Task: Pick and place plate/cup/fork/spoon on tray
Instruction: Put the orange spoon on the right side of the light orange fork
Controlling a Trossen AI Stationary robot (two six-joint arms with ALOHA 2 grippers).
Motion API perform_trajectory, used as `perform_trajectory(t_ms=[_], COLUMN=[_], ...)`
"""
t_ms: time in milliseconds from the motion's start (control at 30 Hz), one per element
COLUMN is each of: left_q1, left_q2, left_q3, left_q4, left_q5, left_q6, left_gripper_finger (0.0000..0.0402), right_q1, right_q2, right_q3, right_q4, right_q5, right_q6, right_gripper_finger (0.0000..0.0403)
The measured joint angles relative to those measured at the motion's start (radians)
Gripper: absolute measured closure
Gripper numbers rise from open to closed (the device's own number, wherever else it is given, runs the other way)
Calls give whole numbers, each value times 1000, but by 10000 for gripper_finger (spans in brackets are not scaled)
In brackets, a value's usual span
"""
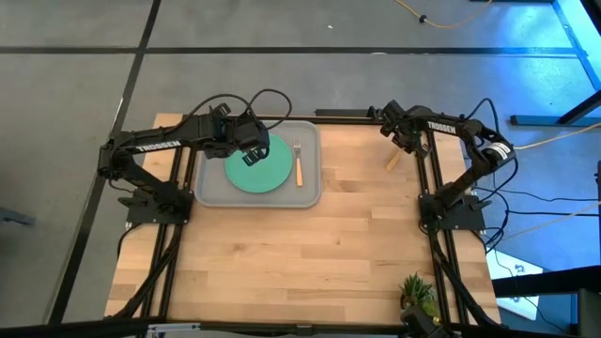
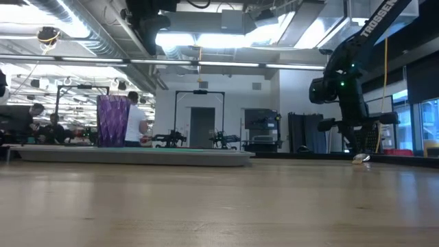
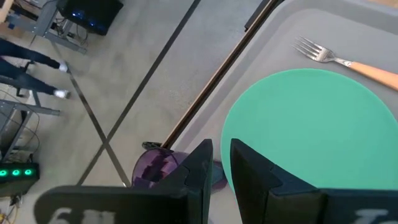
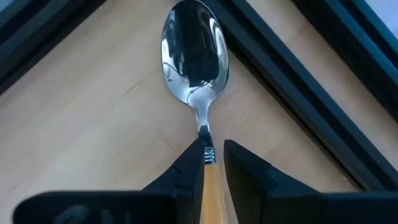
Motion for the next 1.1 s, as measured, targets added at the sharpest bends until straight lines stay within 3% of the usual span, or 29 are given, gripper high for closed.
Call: perform_trajectory(t_ms=[1100], left_q1=[0], left_q2=[0], left_q3=[0], left_q4=[6], left_q5=[0], left_q6=[1], left_gripper_finger=[351], right_q1=[0], right_q2=[11], right_q3=[-15], right_q4=[48], right_q5=[1], right_q6=[-33], right_gripper_finger=[334])
